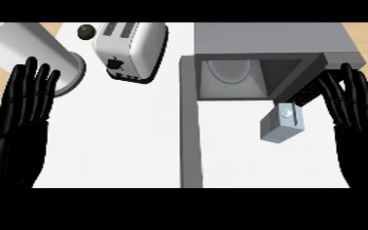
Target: Pick up the milk, place it into the microwave and close the microwave
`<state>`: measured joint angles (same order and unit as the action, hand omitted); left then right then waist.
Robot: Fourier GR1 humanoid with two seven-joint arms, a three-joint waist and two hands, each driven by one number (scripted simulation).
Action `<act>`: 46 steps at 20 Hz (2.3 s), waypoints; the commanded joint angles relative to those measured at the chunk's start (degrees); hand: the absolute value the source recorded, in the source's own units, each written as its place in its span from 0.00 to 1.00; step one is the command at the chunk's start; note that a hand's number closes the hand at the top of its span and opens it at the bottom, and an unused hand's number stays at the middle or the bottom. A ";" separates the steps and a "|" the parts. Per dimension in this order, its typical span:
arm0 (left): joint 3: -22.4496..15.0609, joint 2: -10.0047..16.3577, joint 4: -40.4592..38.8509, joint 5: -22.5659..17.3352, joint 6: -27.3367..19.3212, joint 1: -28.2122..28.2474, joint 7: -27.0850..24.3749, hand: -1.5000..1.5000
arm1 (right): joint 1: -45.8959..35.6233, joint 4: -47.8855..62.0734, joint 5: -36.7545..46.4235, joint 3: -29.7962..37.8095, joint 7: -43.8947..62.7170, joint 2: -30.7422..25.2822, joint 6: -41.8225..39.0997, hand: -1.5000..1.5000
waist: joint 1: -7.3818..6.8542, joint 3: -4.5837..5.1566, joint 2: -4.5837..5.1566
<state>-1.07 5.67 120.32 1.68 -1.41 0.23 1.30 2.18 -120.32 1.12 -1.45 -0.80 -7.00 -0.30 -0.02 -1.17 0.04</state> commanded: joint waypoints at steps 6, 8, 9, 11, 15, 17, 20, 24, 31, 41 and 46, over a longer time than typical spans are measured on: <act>-2.33 -2.12 3.63 1.94 -1.19 -0.20 0.63 0.00 | 0.91 -5.60 -16.76 9.78 8.93 -5.26 -7.76 0.00 | 0.28 1.16 -0.15; -2.30 -5.47 5.90 -4.07 -5.62 4.68 5.92 0.00 | -1.98 -6.01 -18.35 6.33 11.00 -5.28 -8.54 0.00 | -0.44 1.18 -0.31; -2.51 -5.52 3.76 -4.04 -5.90 4.78 4.49 0.00 | 1.89 -6.77 -19.96 7.80 8.84 -5.98 -10.93 0.00 | 0.20 1.16 -0.20; -0.12 -4.77 7.00 -7.47 -1.71 11.96 1.30 0.00 | 3.08 -11.89 -21.88 9.01 13.82 -6.42 -9.51 0.00 | -0.04 1.22 -0.25; -4.26 -5.62 11.23 -6.57 -2.15 20.65 -2.60 0.00 | 6.33 -15.95 -22.90 9.96 15.65 -5.49 -9.37 0.00 | -0.15 1.20 -0.22; -6.06 -5.62 15.04 -7.25 0.15 26.98 -4.88 0.00 | 11.83 -16.15 -20.55 9.29 11.09 -3.52 -11.66 0.00 | -0.15 1.17 -0.31; -1.51 -4.34 13.75 -10.67 3.50 30.39 -8.85 0.00 | 17.71 -20.59 -17.68 8.10 10.43 -2.13 -13.21 0.00 | 0.00 1.20 -0.34; -0.91 -3.64 18.44 -14.86 7.65 38.51 -10.58 0.00 | 15.70 -18.19 -15.01 8.72 9.87 -2.38 -13.83 0.00 | -0.52 1.20 -0.32; 4.29 -2.86 18.14 -18.99 10.48 40.37 -11.58 0.00 | 14.13 -12.93 -8.02 6.11 5.79 0.81 -14.36 0.00 | -0.40 1.18 -0.18; 8.37 -3.64 16.10 -22.33 19.27 49.30 -20.81 0.00 | 3.36 4.29 -0.65 7.95 -0.56 0.07 -13.07 0.00 | -0.96 1.17 -0.13; 7.48 -5.64 17.27 -21.29 20.55 51.82 -21.29 0.00 | 6.21 11.40 4.14 7.19 -8.49 0.43 -13.74 0.00 | -0.74 1.14 -0.12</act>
<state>5.31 0.49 135.65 -17.48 17.41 50.10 -19.74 8.61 -115.35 1.86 5.37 -3.86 -6.15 -13.81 -0.76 0.00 -0.11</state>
